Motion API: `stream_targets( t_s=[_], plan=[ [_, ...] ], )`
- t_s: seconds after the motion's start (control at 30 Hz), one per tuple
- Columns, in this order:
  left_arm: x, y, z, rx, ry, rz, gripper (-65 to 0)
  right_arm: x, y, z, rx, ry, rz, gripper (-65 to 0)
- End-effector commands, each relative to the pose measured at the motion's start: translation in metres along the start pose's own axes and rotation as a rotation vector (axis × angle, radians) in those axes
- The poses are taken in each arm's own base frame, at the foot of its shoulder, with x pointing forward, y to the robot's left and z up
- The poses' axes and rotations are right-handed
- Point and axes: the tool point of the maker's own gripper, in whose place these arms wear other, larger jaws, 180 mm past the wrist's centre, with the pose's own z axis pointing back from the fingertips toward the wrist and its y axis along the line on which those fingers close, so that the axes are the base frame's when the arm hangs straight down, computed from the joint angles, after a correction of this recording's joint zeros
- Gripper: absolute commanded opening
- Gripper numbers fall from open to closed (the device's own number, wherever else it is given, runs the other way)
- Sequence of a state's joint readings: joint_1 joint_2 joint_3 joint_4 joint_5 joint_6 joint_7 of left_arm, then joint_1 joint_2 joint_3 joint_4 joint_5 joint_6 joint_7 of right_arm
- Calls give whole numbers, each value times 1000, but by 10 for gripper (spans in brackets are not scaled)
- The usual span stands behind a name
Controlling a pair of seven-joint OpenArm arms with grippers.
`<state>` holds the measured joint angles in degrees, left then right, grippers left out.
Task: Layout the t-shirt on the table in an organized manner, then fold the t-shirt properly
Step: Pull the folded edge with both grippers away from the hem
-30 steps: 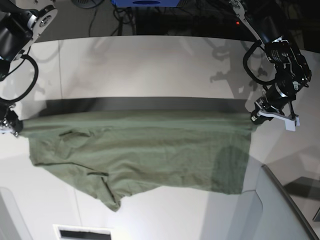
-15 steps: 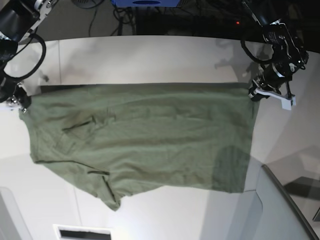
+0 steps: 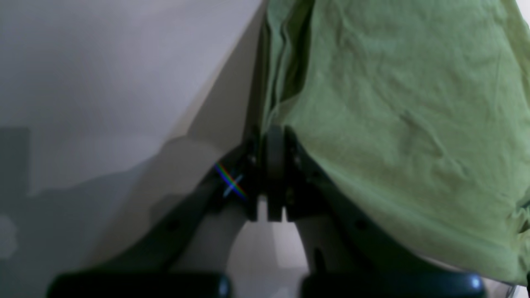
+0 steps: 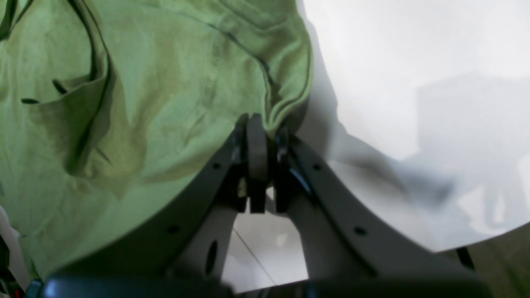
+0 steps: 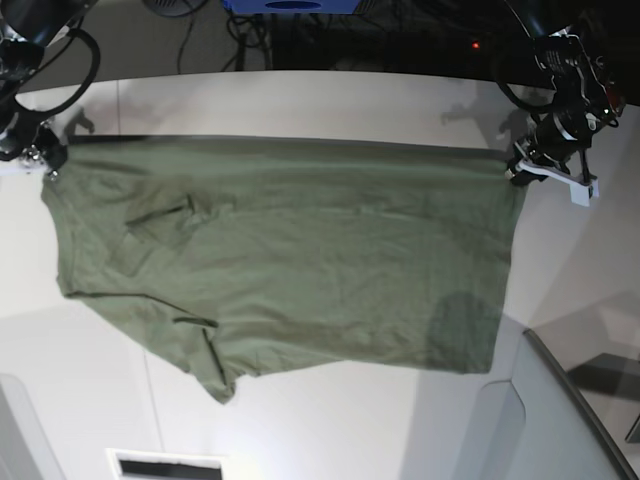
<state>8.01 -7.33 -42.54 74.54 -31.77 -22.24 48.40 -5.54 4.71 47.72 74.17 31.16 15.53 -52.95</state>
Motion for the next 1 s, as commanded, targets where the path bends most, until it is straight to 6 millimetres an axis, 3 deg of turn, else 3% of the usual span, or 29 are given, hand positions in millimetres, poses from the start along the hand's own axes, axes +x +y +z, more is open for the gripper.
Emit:
stream_targets(
  t_s=[0.0,0.1,0.33,0.7,0.97],
  plan=[
    [15,1,5,0,-43,-13,-650,16,-1,7,1,-48,20,-642],
    [6,7,7,13,-24,-14,-650,8,-3,6,-3,-34,16,-642],
    [-8,16,12,33,5,-13,-650,10,9,22,0,-81,62,-642],
    [0,22,26,121,4,-156,-650,-23,-15,28,-46,-24,49,-642],
    [-18,32,32,141,42,-157,-650,-34,-30,33,-75,-5,43,-642]
  ],
)
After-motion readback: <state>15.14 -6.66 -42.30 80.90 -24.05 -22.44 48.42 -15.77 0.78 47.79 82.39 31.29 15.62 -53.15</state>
